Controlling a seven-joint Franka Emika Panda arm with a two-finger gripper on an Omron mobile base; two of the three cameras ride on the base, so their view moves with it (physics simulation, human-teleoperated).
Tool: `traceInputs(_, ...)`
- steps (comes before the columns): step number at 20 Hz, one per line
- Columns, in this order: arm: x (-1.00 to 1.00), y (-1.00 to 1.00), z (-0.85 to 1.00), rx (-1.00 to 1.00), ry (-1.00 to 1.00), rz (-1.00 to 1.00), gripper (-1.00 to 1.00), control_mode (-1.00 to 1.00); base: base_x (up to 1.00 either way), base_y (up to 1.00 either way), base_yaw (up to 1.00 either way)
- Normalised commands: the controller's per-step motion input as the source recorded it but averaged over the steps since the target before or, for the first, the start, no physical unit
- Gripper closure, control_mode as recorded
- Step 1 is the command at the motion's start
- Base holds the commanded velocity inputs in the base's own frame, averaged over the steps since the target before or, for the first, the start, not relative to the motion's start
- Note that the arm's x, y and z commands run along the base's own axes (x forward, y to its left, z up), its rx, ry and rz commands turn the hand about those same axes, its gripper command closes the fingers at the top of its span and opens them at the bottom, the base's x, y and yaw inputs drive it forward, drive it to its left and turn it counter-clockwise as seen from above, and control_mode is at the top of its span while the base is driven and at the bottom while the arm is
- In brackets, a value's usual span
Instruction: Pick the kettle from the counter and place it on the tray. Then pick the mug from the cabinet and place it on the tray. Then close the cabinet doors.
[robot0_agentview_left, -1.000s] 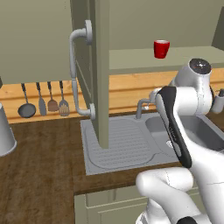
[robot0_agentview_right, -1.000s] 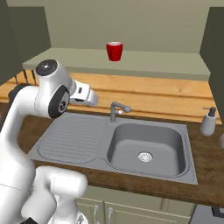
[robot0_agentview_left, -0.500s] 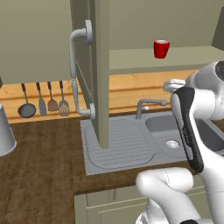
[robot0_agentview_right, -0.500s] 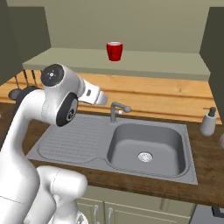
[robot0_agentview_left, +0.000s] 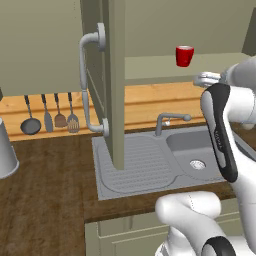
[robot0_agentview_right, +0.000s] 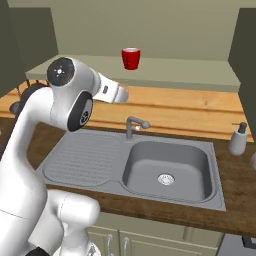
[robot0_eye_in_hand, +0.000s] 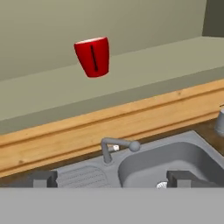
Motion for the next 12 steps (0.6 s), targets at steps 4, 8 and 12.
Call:
traceInputs(4,0.20,0.03,0.41,-0.08,0.00,0.01,-1.00,-1.00,0.00,0.00,0.00)
traceInputs(8,0.27,0.01,0.23,-0.11,0.00,0.03,-1.00,-1.00,0.00,0.00,0.00)
traceInputs(12,0.31,0.00,0.02,-0.03,0.00,0.17,-1.00,-1.00,0.00,0.00,0.00)
